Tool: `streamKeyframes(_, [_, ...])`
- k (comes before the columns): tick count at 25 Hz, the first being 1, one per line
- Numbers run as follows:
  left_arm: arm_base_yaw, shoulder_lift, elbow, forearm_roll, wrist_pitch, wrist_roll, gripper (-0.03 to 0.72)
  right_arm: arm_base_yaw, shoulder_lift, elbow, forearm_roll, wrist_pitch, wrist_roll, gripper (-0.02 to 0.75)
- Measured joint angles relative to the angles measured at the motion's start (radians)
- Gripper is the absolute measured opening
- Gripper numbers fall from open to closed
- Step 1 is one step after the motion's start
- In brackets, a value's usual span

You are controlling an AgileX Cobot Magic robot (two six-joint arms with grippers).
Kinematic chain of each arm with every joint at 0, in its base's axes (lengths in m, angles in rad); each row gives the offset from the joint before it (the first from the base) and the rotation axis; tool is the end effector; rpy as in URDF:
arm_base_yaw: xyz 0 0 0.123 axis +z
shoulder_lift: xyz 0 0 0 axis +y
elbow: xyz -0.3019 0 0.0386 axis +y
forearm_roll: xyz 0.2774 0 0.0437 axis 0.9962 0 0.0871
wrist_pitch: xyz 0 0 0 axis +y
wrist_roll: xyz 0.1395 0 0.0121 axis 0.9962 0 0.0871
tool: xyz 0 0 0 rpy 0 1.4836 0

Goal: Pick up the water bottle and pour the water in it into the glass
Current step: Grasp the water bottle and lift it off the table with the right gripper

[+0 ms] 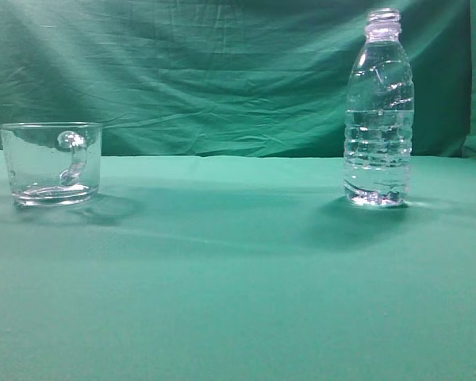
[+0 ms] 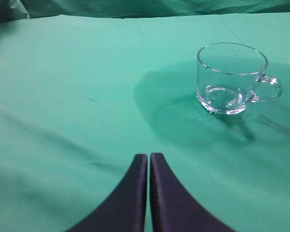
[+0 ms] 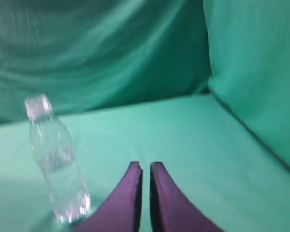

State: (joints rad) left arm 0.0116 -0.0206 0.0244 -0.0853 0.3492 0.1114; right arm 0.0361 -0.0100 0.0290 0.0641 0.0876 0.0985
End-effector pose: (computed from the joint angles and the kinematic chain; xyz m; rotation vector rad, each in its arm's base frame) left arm 0.1100 -0.0028 0.1613 0.0385 1.8349 0.0033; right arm 0.1158 0.0050 0.1942 0.0961 1.5894 0.1592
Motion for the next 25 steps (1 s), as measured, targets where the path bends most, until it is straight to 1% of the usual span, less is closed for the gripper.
streamKeyframes(2, [0.0, 0.0, 0.0, 0.0, 0.0, 0.0, 0.0, 0.0, 0.0, 0.0, 0.006, -0.123, 0.019, 0.048])
streamKeyframes(3, [0.0, 0.0, 0.0, 0.0, 0.0, 0.0, 0.0, 0.0, 0.0, 0.0, 0.011, -0.146, 0.028, 0.048])
streamKeyframes(7, [0.0, 0.0, 0.0, 0.0, 0.0, 0.0, 0.0, 0.0, 0.048, -0.089, 0.013, -0.088, 0.047, 0.048])
streamKeyframes(12, [0.0, 0.0, 0.0, 0.0, 0.0, 0.0, 0.0, 0.0, 0.26, -0.231, 0.013, -0.04, 0.054, 0.048])
streamKeyframes(17, [0.0, 0.0, 0.0, 0.0, 0.0, 0.0, 0.0, 0.007, 0.473, -0.3, 0.013, -0.05, 0.054, 0.048])
streamKeyframes(19, [0.0, 0.0, 0.0, 0.0, 0.0, 0.0, 0.0, 0.045, 0.543, -0.317, 0.004, -0.066, 0.054, 0.048])
streamKeyframes(21, [0.0, 0.0, 0.0, 0.0, 0.0, 0.0, 0.0, 0.112, 0.611, -0.32, -0.032, -0.1, 0.054, 0.048])
streamKeyframes(25, [0.0, 0.0, 0.0, 0.0, 0.0, 0.0, 0.0, 0.222, 0.768, -0.32, -0.147, -0.224, 0.028, 0.048])
